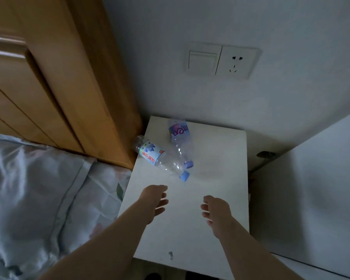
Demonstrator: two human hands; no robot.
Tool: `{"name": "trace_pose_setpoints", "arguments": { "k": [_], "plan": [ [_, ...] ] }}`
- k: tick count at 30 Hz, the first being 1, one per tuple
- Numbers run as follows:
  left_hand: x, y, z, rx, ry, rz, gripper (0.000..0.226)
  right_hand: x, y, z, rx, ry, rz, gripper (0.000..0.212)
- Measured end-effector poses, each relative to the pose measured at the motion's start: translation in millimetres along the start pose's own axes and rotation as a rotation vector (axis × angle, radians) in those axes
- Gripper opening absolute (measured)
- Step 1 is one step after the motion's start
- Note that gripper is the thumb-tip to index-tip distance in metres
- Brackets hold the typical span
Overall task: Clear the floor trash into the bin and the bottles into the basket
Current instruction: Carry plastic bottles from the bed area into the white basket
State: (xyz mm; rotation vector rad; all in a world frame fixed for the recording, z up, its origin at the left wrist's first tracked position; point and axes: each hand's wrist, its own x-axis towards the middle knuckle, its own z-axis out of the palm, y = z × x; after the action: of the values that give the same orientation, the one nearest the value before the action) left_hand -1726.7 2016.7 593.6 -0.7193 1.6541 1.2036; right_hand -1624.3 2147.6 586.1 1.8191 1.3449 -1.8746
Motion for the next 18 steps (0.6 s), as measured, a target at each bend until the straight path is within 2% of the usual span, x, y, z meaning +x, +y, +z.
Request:
{"name": "trace_pose_setpoints", "arguments": {
  "k": [1,3,5,7,10,12,15,18],
  "plan": [
    [7,6,11,-0.058,-0.016,-0.024,0.03,16,-10,4,-0.047,-0.001,-0.034,0.03],
    [23,15,35,-0.137,-0.07,-0.074,0.043,44,-29,15,-0.067,-0.033,-0.074,0.027],
    [40,19,55,-0.092,-0.107,-0.103,0.04,65,-46,27,-0.046,-0.052,-0.126,0.024],
    [54,22,69,-0.106,-0.066,-0.138,0.032,80,-59,39,-0.037,-0.09,-0.158,0.022],
    [79,30,82,-0.151,0.013,-0.183,0.051,110,-69,59,-0.074,-0.133,-0.15,0.062],
    [88,38,86,-0.212,0.08,-0.202,0.057,125,-71,70,-0.172,-0.047,-0.157,0.073],
    [102,45,92,-0.286,0.076,-0.244,0.061,140,-78,78,-0.246,0.011,-0.13,0.06],
    [114,42,100,-0.344,0.179,-0.217,0.041,144,-82,80,-0.341,0.01,-0.128,0.047]
  ]
}}
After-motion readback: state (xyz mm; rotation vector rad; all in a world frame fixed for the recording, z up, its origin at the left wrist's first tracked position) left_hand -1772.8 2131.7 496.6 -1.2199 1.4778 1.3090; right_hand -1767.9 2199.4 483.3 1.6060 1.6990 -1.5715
